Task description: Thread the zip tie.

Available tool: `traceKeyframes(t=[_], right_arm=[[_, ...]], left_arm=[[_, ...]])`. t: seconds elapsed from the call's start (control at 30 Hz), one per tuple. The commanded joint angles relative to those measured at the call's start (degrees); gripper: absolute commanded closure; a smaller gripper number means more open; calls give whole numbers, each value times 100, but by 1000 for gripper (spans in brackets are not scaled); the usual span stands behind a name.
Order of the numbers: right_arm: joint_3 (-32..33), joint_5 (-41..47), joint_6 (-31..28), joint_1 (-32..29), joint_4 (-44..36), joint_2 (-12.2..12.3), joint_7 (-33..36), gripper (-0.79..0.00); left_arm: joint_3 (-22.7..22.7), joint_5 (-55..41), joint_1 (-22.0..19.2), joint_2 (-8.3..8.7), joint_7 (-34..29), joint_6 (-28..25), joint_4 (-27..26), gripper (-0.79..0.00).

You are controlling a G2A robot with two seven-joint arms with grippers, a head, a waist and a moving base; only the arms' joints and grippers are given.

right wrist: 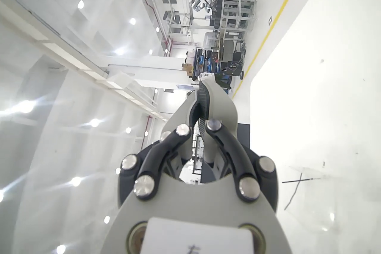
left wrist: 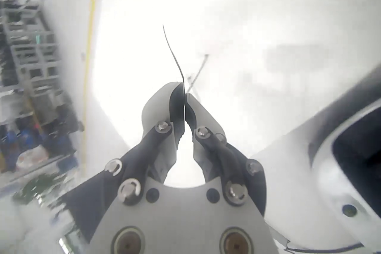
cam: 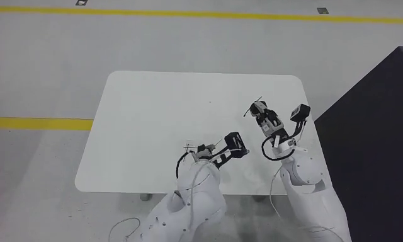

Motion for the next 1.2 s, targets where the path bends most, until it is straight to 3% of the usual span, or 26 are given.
traceKeyframes(t=[0.0, 0.07, 0.37, 0.5, 0.57, 0.73, 0.93, 1.17], right_arm=[[55, 42, -132, -5, -36, 9, 132, 0], [55, 42, -132, -5, -36, 9, 132, 0], [47, -21, -173, -13, -81, 12, 162, 0], [169, -539, -762, -161, -341, 73, 663, 0], [345, -582, -897, -190, -392, 114, 976, 0], [843, -596, -995, -257, -481, 220, 1656, 0], [1046, -726, -1192, -234, -495, 275, 1944, 0], [977, -844, -1257, -279, -560, 279, 2023, 0]], left_arm=[[-76, -1466, -400, 126, -247, 249, 13, 0], [-163, -1976, -720, 249, -368, 371, 144, 0], [-176, -2094, -658, 249, -291, 391, 200, 0], [-865, -4248, -704, 276, -368, 374, 518, 0], [-1122, -4718, -885, 362, -368, 440, 945, 0], [-1155, -6767, -1323, 619, -368, 517, 1594, 0], [-933, -9404, -1771, 994, -368, 572, 2050, 0], [-937, -9559, -1793, 1011, -368, 544, 2070, 0]])
